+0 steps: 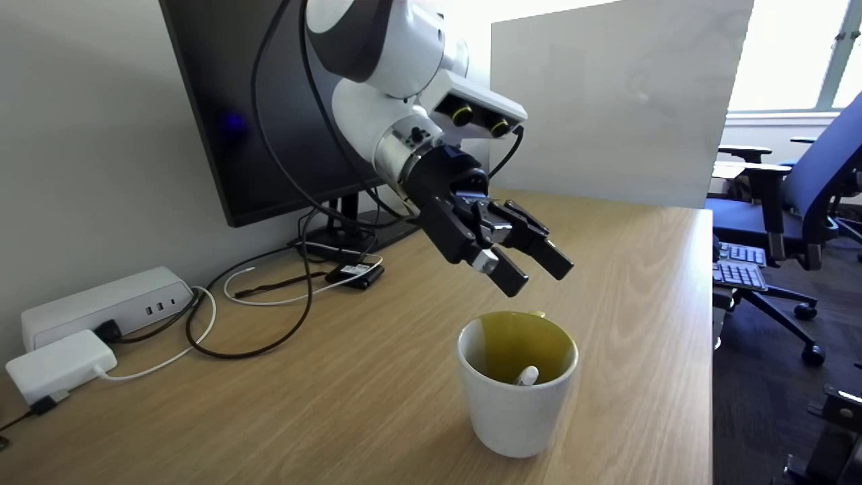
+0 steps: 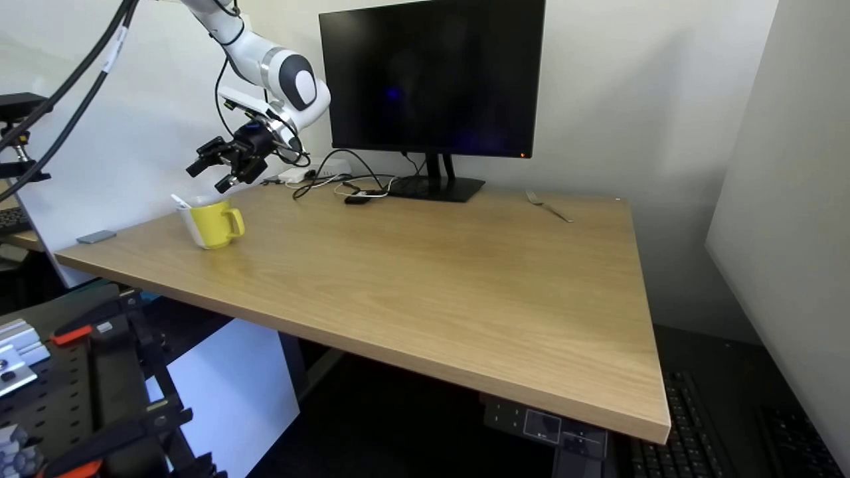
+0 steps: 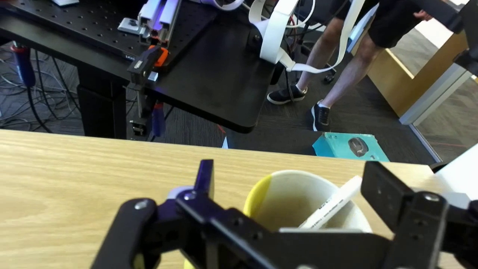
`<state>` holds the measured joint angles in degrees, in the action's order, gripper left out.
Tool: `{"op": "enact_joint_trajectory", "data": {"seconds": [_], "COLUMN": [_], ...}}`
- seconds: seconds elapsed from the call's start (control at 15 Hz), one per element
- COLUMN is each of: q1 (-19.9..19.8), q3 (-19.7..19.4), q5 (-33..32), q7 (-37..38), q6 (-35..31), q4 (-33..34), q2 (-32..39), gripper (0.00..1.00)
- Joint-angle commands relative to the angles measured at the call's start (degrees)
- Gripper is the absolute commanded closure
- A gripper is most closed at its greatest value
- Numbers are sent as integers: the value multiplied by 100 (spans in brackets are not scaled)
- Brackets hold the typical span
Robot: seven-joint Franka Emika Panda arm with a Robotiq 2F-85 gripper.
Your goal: Move the cup to the left, put the marker inside the cup then take it out and place it on the table
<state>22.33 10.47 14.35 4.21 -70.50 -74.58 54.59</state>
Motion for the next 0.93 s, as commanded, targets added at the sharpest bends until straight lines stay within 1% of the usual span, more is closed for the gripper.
{"op": "enact_joint_trajectory", "data": {"seconds": [0.0,0.2,0.4,0.6,0.87], "q1": [-28,-64,-140,-280,-584], "q3": [-33,-77,-121,-184,-243], "q5": [-270,-489,-668,-783,-823], "q7": [26,0,27,80,-3], "q6": [-476,-1042,-1670,-2442,-3458], "q4": [-263,-602,-1129,-1898,-3088], "q2": [-436,-856,-1329,-1946,-2898], "gripper": [0,0,0,0,0]}}
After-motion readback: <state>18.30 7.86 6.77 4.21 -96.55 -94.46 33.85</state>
